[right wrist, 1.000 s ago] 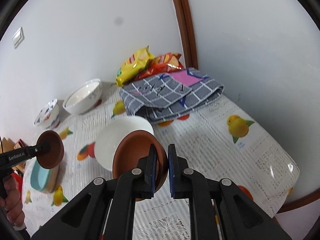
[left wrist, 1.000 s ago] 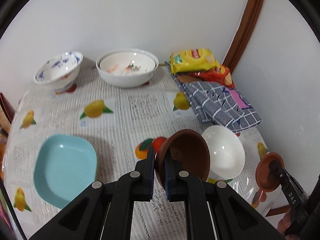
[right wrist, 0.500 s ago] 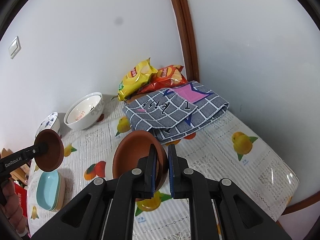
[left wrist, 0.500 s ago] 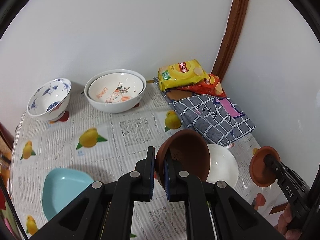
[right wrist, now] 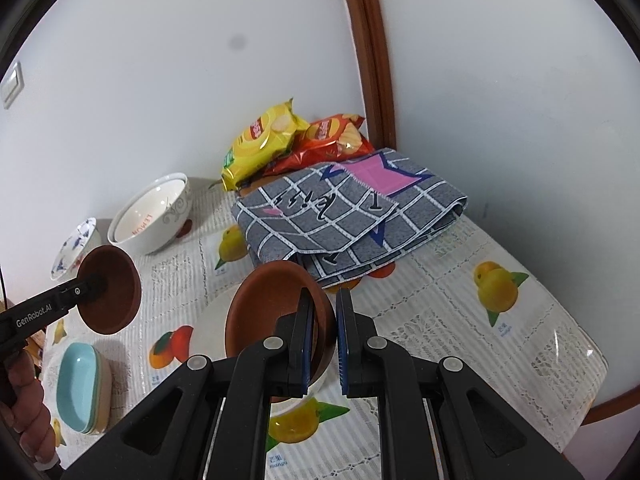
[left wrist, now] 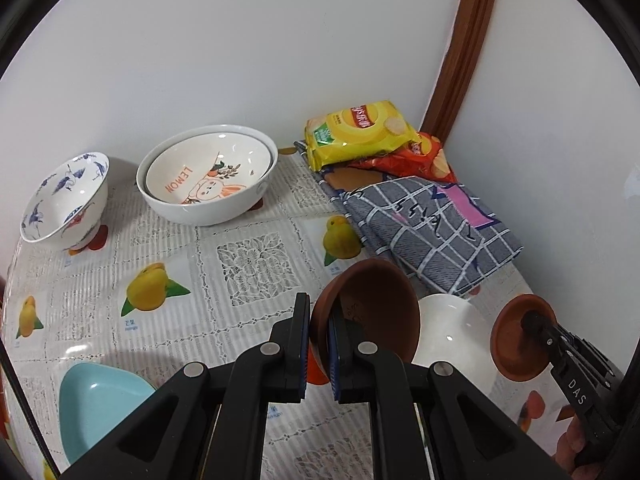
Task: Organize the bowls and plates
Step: 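Lower the right tool's terracotta bowl into the white bowl and open it while the left tool holds its bowl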
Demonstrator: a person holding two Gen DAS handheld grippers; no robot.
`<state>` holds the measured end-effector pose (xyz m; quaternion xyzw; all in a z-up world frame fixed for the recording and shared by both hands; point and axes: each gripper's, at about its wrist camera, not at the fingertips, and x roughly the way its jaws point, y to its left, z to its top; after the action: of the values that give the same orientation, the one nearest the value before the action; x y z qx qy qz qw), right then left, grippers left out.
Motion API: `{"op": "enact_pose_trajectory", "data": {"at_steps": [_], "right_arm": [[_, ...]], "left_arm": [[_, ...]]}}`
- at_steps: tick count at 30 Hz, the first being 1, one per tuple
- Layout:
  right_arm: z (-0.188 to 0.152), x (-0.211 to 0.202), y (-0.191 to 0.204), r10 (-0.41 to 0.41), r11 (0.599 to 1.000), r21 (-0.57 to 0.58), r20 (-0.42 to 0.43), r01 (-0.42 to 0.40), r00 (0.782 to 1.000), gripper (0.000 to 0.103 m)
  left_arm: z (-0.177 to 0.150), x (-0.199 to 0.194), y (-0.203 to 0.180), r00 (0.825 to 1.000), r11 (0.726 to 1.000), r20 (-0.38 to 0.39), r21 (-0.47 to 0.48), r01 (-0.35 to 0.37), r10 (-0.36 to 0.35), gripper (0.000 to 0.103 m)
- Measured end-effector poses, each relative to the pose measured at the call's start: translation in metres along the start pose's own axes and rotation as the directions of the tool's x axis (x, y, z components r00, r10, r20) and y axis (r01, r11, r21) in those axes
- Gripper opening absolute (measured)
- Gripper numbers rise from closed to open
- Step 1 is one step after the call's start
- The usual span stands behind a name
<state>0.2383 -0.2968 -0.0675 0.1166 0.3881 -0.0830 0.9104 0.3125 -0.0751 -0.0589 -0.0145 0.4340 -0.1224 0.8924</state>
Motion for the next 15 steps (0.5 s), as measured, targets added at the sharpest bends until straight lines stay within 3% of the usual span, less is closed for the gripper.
{"op": "enact_pose_trajectory", "data": {"at_steps": [15], "right_arm": [[-0.010,0.041,0.025,0.005,0.998,-0.062,-0.071,-0.009,0.997,0.011]], "left_arm": [[0.004,0.019,0.016,0.999,1.000,-0.032,-0.009,-0.016,0.016,0.008]]}}
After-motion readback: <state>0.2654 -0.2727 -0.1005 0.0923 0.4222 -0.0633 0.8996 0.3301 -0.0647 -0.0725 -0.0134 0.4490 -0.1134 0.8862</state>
